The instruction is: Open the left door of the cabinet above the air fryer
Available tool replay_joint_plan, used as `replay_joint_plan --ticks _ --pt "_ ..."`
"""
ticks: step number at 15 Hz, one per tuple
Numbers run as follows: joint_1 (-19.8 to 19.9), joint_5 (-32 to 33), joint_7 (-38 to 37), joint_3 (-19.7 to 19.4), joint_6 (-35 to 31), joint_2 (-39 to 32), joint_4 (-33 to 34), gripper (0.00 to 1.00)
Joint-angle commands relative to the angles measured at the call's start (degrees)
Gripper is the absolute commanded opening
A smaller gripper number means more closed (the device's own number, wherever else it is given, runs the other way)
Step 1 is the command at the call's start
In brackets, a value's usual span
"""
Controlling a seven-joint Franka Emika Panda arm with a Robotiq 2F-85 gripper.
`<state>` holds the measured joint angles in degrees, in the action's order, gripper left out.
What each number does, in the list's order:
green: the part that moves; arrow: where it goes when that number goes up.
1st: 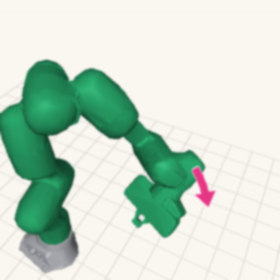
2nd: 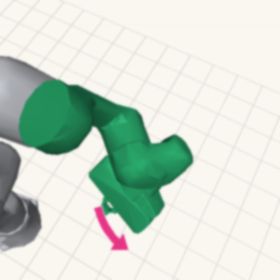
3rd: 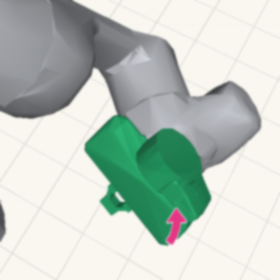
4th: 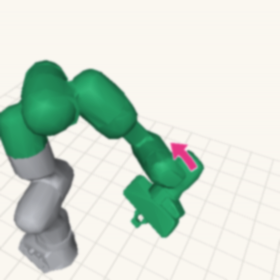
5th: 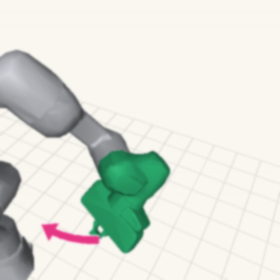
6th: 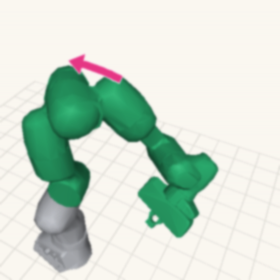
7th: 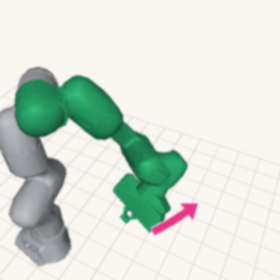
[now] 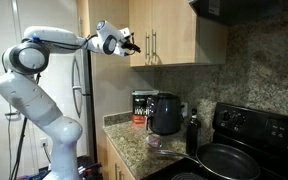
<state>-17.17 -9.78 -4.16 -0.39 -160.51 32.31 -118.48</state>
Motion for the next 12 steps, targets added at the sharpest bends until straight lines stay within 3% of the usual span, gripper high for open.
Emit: replay_joint_plan --ticks 1,6,8,12 --pt "1.7 -1.1 1.3 0.8 -0.2 -0.1 -0.8 1.00" --pt "1.1 -6.4 0.3 -3.4 -2.0 -5.5 7.1 1.00" --pt "-1.0 -8.9 2.1 -4.8 0.8 -8.1 11.7 1.00" --pt "-0.2 -9.6 4.0 -4.0 5.7 -13.8 19.5 1.00"
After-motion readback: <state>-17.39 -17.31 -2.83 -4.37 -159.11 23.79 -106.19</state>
